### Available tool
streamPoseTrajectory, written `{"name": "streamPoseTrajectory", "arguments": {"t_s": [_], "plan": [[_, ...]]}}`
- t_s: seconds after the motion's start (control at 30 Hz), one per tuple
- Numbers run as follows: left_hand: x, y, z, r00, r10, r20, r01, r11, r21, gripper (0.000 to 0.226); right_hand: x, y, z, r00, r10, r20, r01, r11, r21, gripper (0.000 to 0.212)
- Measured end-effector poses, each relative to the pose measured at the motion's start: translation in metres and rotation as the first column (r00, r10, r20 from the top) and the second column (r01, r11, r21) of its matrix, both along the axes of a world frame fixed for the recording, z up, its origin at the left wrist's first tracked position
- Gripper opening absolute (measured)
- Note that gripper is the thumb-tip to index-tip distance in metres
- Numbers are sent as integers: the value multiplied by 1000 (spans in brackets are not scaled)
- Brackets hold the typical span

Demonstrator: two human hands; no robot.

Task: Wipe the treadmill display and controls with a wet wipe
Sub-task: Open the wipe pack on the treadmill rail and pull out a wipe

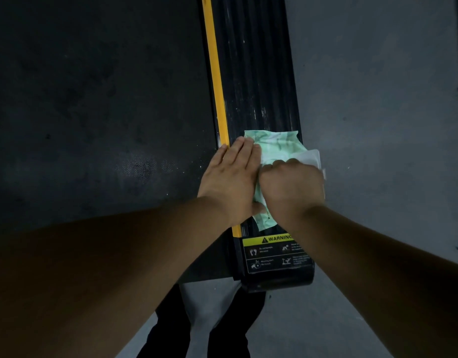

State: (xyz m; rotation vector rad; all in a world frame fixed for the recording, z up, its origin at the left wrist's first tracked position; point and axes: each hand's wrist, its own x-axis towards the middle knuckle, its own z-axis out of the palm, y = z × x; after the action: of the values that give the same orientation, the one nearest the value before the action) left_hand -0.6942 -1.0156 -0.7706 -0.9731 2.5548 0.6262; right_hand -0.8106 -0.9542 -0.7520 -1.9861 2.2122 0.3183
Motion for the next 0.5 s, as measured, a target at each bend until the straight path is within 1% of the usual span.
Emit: {"name": "streamPoseTrajectory", "arguments": {"t_s": [0.1, 0.17, 0.2, 0.27, 0.37, 0.43, 0.5], "plan": [[1, -1, 0, 1000, -3, -4, 3, 1000, 1, 119, -4, -1, -2, 1000, 10, 15, -10, 1000, -7, 15], [1, -1, 0, 1000, -1, 0, 1, 1000, 4, 121, -11, 2, 0, 999, -29, 13, 29, 999, -13, 21], [0, -2, 1, 1000, 5, -3, -5, 1000, 7, 122, -14, 5, 0, 997, -57, 49, 59, 998, -37, 23], [-1, 0, 2, 999, 36, -27, -35, 999, 20, 121, -19, 12, -1, 981, -117, 156, 133, 986, -99, 20], [-5, 4, 3, 998, 49, -51, -48, 998, 27, 109, -21, 18, -7, 946, -188, 265, 235, 959, -160, 25], [-7, 6, 3, 997, 53, -49, -52, 999, 12, 101, -23, 22, -10, 928, -220, 300, 278, 946, -165, 23], [-8, 6, 2, 998, 48, -37, -49, 999, -8, 99, -27, 24, -9, 917, -250, 311, 315, 932, -181, 21]]}}
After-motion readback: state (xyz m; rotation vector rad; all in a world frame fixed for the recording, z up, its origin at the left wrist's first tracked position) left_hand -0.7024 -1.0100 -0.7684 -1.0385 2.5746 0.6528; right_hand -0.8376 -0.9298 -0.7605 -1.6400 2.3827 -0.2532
